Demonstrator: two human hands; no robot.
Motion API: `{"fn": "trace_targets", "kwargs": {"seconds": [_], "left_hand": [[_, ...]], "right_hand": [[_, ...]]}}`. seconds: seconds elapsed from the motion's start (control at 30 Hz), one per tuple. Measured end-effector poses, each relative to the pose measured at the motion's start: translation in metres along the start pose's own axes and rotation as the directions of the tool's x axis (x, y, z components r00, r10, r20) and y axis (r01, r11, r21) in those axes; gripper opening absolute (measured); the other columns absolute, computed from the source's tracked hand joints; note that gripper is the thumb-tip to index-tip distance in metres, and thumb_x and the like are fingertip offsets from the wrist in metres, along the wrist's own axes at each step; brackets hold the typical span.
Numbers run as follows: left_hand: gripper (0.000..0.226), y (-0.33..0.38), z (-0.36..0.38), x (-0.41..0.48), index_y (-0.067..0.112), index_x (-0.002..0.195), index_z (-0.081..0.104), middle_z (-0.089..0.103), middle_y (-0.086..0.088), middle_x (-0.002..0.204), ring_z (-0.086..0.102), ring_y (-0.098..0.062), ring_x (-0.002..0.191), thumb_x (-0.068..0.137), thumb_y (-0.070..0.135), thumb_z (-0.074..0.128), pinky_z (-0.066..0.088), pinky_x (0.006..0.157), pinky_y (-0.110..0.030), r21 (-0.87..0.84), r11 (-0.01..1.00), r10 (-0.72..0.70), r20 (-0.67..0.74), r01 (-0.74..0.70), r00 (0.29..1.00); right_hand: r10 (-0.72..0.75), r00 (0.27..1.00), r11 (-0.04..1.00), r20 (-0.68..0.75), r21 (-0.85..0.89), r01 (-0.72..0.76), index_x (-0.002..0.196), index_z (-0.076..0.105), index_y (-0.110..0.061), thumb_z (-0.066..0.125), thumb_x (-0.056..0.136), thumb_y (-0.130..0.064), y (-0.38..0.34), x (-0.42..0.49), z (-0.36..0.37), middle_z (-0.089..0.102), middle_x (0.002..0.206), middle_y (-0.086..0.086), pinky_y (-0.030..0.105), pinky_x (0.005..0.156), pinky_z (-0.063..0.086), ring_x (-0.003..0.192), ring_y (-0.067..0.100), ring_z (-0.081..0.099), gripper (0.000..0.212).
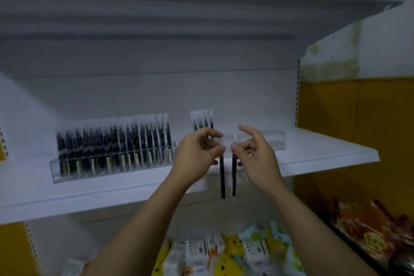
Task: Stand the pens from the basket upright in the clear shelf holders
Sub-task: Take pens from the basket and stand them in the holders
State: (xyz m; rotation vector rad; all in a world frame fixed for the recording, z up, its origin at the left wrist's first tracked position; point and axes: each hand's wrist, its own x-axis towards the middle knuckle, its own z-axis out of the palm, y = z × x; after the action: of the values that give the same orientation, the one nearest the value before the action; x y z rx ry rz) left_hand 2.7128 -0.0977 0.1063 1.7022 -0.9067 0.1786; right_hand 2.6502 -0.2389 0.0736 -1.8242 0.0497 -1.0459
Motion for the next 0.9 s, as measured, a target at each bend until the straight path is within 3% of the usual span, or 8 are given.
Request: {"fn": "trace_targets", "kwargs": {"seconds": [0.07,0.17,0.27,0.47,0.7,0.9], "left_hand": [[0.019,0.007,-0.007,0.016,0.024,0.102,0.065,0.069,-0.001,0.089,0.069,-0.010,0.079,0.086,0.014,0.069,0.060,0.068,-0.028,0.025,0.999,0.038,-0.019,-0.037,0.999],[0.018,0.015,-0.016,0.042,0.028,0.099,0.062,0.069,0.003,0.090,0.069,-0.009,0.076,0.086,0.017,0.070,0.060,0.069,-0.027,0.055,0.996,0.077,-0.063,-0.074,0.995],[0.017,0.019,-0.020,0.069,0.028,0.100,0.062,0.067,0.007,0.092,0.067,-0.007,0.077,0.087,0.022,0.070,0.058,0.068,-0.025,0.155,0.980,0.141,-0.120,-0.121,0.983],[0.014,0.014,-0.019,0.118,0.023,0.098,0.064,0.063,0.011,0.082,0.062,0.002,0.075,0.085,0.023,0.072,0.044,0.059,-0.005,0.327,0.923,0.270,-0.182,-0.201,0.946],[0.013,-0.010,-0.015,0.143,0.020,0.097,0.065,0.065,0.006,0.084,0.062,-0.004,0.077,0.086,0.021,0.071,0.048,0.064,-0.010,0.360,0.909,0.290,-0.184,-0.210,0.939],[0.015,-0.030,-0.014,0.147,0.019,0.099,0.066,0.068,0.005,0.087,0.064,-0.005,0.077,0.086,0.023,0.071,0.045,0.061,-0.006,0.393,0.905,0.237,-0.155,-0.160,0.959]], "right_hand": [[-0.061,0.998,0.997,-0.003,-0.045,0.061,0.125,0.048,-0.041,0.063,0.092,-0.021,-0.008,0.019,-0.003,0.064,0.083,-0.003,0.030,0.075,0.056,0.080,0.010,0.063,0.041],[-0.125,0.992,0.988,-0.009,-0.094,0.123,0.119,0.055,-0.038,0.063,0.091,-0.019,-0.017,0.050,-0.003,0.063,0.084,-0.004,0.039,0.076,0.058,0.079,0.009,0.061,0.035],[-0.166,0.985,0.980,-0.039,-0.115,0.160,0.118,0.058,-0.035,0.065,0.090,-0.017,-0.018,0.080,0.002,0.060,0.085,-0.005,0.038,0.076,0.058,0.077,0.009,0.060,0.034],[-0.199,0.977,0.975,-0.080,-0.112,0.190,0.116,0.060,-0.031,0.068,0.089,-0.018,-0.005,0.126,0.021,0.060,0.083,-0.008,0.032,0.072,0.059,0.071,0.004,0.060,0.031],[-0.174,0.979,0.983,-0.103,-0.084,0.166,0.113,0.060,-0.030,0.068,0.088,-0.018,0.024,0.153,0.040,0.059,0.081,-0.008,0.032,0.072,0.058,0.070,0.003,0.061,0.029],[-0.141,0.989,0.977,0.039,-0.155,0.145,0.113,0.060,-0.033,0.070,0.087,-0.017,0.041,0.155,0.044,0.061,0.079,-0.007,0.017,0.066,0.050,0.065,0.001,0.059,0.032]]}}
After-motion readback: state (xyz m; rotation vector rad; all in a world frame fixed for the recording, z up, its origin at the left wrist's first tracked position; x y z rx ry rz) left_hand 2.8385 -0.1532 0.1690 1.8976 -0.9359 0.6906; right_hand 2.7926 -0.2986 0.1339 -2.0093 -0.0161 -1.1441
